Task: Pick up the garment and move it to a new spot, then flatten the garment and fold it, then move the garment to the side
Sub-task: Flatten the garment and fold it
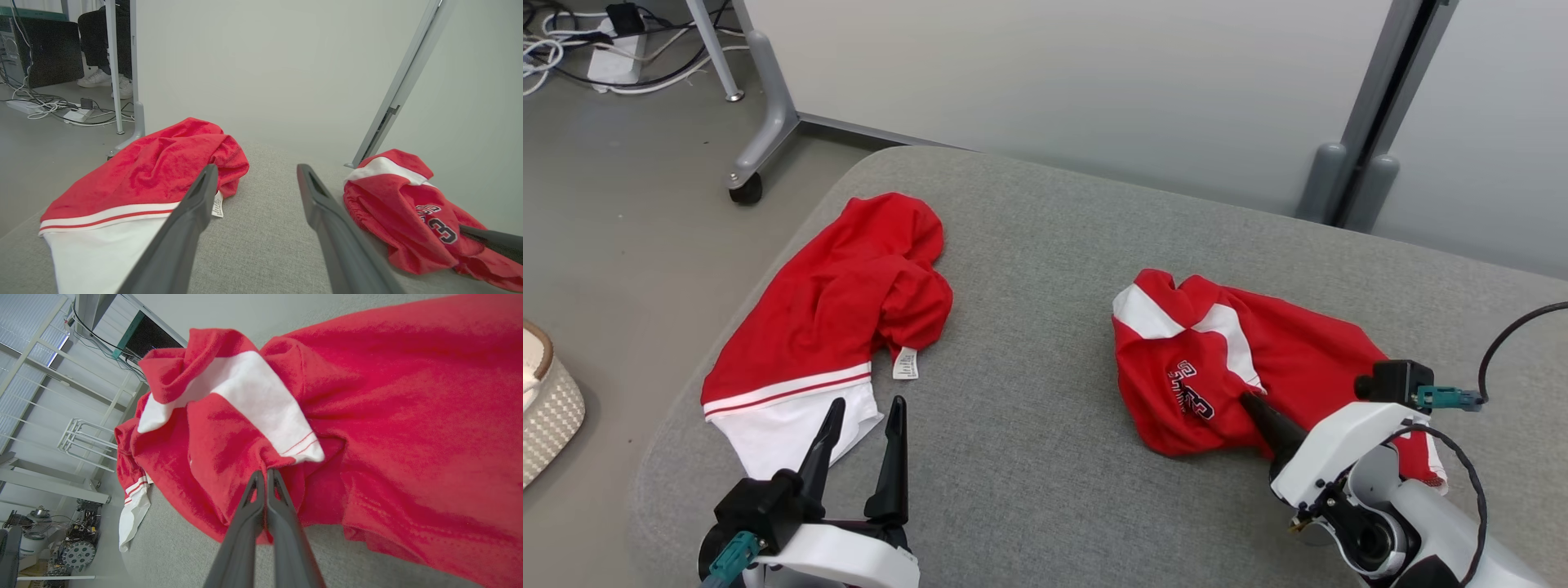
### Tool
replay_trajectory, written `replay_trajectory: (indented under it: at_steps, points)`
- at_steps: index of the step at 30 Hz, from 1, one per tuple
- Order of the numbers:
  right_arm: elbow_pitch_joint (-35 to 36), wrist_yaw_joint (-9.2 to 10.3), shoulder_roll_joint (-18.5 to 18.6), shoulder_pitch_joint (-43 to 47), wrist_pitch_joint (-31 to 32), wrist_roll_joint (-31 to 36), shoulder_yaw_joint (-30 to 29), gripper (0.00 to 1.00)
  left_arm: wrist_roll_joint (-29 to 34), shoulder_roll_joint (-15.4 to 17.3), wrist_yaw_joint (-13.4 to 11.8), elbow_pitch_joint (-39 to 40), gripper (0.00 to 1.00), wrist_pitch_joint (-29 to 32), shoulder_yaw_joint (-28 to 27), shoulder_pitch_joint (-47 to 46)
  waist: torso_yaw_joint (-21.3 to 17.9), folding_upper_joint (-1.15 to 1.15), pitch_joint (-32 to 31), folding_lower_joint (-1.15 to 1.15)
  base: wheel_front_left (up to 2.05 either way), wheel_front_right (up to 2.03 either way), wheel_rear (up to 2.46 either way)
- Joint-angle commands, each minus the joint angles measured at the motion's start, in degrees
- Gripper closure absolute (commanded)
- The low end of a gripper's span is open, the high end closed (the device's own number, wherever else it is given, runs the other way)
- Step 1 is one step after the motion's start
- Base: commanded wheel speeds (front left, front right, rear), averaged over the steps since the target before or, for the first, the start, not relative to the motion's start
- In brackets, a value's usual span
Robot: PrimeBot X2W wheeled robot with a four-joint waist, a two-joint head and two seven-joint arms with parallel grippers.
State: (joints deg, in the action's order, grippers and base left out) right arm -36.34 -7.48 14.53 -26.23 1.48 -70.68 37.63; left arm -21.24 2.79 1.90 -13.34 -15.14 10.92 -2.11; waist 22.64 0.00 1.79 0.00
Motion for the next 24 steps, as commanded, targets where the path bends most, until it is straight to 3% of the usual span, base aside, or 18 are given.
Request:
replay_trajectory:
  at_steps: [1,6,17,24]
  points:
    - [0.5,-0.03,0.8,-0.2,-0.2,0.0,0.2,1.00,0.3,0.2,0.1,-0.1,0.00,0.0,-0.3,0.3,-0.9,0.00,-0.5,0.00,0.00,0.00,0.00]
    - [4.4,-0.03,3.9,-0.9,2.0,0.7,1.6,1.00,0.4,0.2,0.4,-0.4,0.00,0.0,-0.6,0.7,-4.3,0.00,-1.8,0.00,0.00,0.00,0.00]
    - [17.7,-0.02,15.8,0.3,7.2,5.8,2.6,1.00,-0.4,0.2,0.2,-0.7,0.00,0.0,-0.9,1.3,-14.4,0.00,-2.5,0.00,0.00,0.00,0.00]
    - [22.2,-0.03,21.6,6.2,10.9,9.5,-1.2,1.00,-0.4,0.2,0.4,-1.1,0.00,0.0,-0.7,0.1,-19.9,0.00,-1.3,0.00,0.00,0.00,0.00]
